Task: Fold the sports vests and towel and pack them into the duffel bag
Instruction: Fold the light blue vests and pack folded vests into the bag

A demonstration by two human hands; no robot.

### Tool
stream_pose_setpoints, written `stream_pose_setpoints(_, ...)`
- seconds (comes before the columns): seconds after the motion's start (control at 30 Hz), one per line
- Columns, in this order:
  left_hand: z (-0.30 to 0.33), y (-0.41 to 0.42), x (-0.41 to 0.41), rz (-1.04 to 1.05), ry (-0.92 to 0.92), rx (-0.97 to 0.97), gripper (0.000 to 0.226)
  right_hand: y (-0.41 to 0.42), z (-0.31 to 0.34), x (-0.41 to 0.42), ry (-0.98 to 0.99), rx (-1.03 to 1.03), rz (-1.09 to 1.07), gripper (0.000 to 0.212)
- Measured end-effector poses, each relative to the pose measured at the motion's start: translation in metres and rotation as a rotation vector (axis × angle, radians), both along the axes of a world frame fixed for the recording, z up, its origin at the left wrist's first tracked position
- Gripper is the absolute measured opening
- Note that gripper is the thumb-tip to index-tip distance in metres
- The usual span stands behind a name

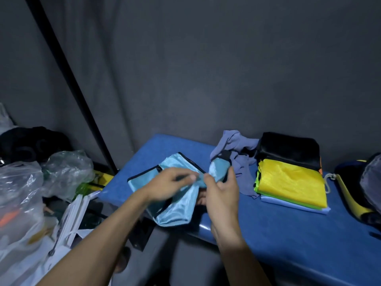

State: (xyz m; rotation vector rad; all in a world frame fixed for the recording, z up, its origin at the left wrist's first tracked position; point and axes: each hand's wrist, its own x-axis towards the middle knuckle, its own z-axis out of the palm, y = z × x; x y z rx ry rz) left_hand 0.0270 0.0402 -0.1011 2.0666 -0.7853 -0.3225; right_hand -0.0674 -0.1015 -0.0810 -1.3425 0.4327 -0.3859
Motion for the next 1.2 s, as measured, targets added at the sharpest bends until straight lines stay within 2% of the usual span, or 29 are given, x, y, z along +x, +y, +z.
stream_pose_setpoints(0.03, 0.006, 0.009, 0.004, 0.091, 0.096, -0.133, 0.035, 0.005, 0.002, 0.016, 0.027, -0.056, -0.008, 0.050)
stream_pose_setpoints(0.1, 0.020, 0.028, 0.007, 0.287, 0.370, -0.330, 0.041, 0.020, 0.009, 0.054, 0.065, -0.136, 0.018, 0.047)
stream_pose_setpoints(0.17, 0.029, 0.049, 0.009, 0.428, 0.597, -0.412, 0.059, 0.040, 0.019, 0.089, 0.164, -0.180, 0.163, 0.072)
stream_pose_setpoints(0.2, 0.028, 0.061, 0.011, 0.464, 0.668, -0.448, 0.067, 0.049, 0.023, 0.103, 0.216, -0.154, 0.280, 0.084)
stream_pose_setpoints(0.27, 0.023, 0.081, 0.017, 0.502, 0.767, -0.528, 0.079, 0.064, 0.026, 0.118, 0.267, -0.122, 0.494, 0.092)
stream_pose_setpoints(0.33, 0.016, 0.091, 0.018, 0.548, 0.816, -0.552, 0.069, 0.069, 0.017, 0.123, 0.295, -0.239, 0.606, 0.089)
stream_pose_setpoints(0.4, 0.007, 0.093, 0.018, 0.547, 0.731, -0.487, 0.047, 0.061, 0.003, 0.123, 0.275, -0.503, 0.584, 0.078)
stream_pose_setpoints(0.5, -0.005, 0.089, 0.019, 0.599, 0.495, -0.376, 0.018, 0.035, -0.010, 0.117, 0.174, -0.940, 0.454, 0.059)
stream_pose_setpoints(0.57, -0.012, 0.090, 0.023, 0.651, 0.351, -0.289, 0.014, 0.019, -0.015, 0.114, 0.085, -1.157, 0.396, 0.046)
stream_pose_setpoints(0.67, -0.016, 0.091, 0.029, 0.674, 0.141, -0.144, 0.013, 0.003, -0.024, 0.110, 0.090, -1.465, 0.318, 0.041)
stream_pose_setpoints(0.77, -0.013, 0.088, 0.029, 0.716, -0.089, 0.007, 0.011, -0.003, -0.037, 0.112, 0.073, -1.592, 0.254, 0.042)
stream_pose_setpoints(0.87, -0.017, 0.088, 0.029, 0.721, -0.317, 0.172, 0.012, 0.001, -0.039, 0.102, -0.172, -1.679, 0.157, 0.045)
stream_pose_setpoints(0.93, -0.024, 0.094, 0.033, 0.736, -0.398, 0.314, 0.013, 0.009, -0.041, 0.082, -0.407, -1.680, 0.263, 0.038)
stream_pose_setpoints(0.97, -0.026, 0.096, 0.035, 0.734, -0.393, 0.340, 0.015, 0.015, -0.044, 0.069, -0.482, -1.662, 0.388, 0.043)
stream_pose_setpoints(1.03, -0.027, 0.099, 0.038, 0.723, -0.387, 0.301, 0.016, 0.031, -0.054, 0.047, -0.496, -1.691, 0.639, 0.065)
stream_pose_setpoints(1.07, -0.027, 0.100, 0.039, 0.720, -0.383, 0.283, 0.013, 0.039, -0.060, 0.040, -0.469, -1.755, 0.692, 0.074)
stream_pose_setpoints(1.13, -0.025, 0.099, 0.040, 0.714, -0.374, 0.274, 0.009, 0.055, -0.073, 0.032, -0.400, -1.831, 0.678, 0.082)
stream_pose_setpoints(1.2, -0.024, 0.099, 0.040, 0.707, -0.352, 0.288, 0.008, 0.065, -0.075, 0.032, -0.352, -1.770, 0.600, 0.075)
